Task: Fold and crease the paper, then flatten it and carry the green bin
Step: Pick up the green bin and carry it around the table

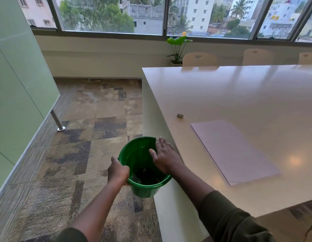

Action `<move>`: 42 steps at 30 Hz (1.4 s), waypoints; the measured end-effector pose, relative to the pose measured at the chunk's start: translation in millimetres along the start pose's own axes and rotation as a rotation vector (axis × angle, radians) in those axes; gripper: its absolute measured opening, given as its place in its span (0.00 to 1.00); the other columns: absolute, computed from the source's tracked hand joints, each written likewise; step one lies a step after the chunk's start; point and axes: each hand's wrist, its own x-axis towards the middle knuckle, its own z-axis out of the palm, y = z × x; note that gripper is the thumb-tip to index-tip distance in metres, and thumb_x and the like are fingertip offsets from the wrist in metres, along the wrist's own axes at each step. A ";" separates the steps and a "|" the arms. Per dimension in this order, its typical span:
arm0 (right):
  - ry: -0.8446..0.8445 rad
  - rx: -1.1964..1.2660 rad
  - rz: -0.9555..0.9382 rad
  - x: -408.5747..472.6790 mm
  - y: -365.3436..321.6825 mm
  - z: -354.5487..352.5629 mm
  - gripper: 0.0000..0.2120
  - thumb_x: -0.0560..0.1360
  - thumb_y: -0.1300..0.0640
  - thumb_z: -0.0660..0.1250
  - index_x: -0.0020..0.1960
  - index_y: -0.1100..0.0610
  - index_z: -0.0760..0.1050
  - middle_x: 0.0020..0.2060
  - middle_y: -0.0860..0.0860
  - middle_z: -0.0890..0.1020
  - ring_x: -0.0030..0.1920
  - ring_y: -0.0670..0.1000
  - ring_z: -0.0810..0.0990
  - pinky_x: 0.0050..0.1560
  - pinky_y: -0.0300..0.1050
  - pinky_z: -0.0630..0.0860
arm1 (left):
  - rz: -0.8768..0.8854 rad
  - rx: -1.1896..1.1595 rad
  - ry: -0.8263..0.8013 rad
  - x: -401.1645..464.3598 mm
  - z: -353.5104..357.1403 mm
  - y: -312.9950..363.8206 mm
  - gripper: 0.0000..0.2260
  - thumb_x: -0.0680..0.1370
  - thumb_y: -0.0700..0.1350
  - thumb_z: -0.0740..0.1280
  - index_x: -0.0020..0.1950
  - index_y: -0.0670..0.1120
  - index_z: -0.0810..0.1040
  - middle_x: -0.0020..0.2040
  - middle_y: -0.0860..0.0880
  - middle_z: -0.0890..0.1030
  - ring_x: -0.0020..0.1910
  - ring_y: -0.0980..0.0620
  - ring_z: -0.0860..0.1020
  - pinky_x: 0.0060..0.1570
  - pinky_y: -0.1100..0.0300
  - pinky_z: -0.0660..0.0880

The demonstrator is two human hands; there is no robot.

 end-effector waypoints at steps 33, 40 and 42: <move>0.054 -0.063 -0.075 16.0 15.1 -11.9 0.32 0.82 0.43 0.50 0.79 0.58 0.45 0.78 0.55 0.49 0.78 0.51 0.46 0.75 0.49 0.44 | -0.019 0.051 0.035 11.8 2.1 14.7 0.18 0.77 0.33 0.60 0.65 0.43 0.62 0.48 0.40 0.74 0.39 0.39 0.80 0.33 0.45 0.82; 0.037 -0.107 0.192 25.2 94.9 -37.1 0.37 0.80 0.36 0.43 0.79 0.59 0.42 0.79 0.56 0.46 0.78 0.53 0.44 0.77 0.51 0.44 | 0.007 0.043 0.043 14.6 4.7 17.1 0.24 0.77 0.32 0.60 0.72 0.44 0.59 0.47 0.41 0.73 0.39 0.42 0.79 0.35 0.47 0.82; 0.023 -0.116 0.182 27.2 90.6 -34.6 0.38 0.79 0.35 0.42 0.79 0.60 0.41 0.79 0.57 0.46 0.78 0.53 0.43 0.76 0.51 0.43 | 0.006 0.043 0.041 16.8 4.4 17.6 0.25 0.77 0.32 0.59 0.72 0.44 0.59 0.47 0.42 0.73 0.39 0.41 0.80 0.35 0.46 0.82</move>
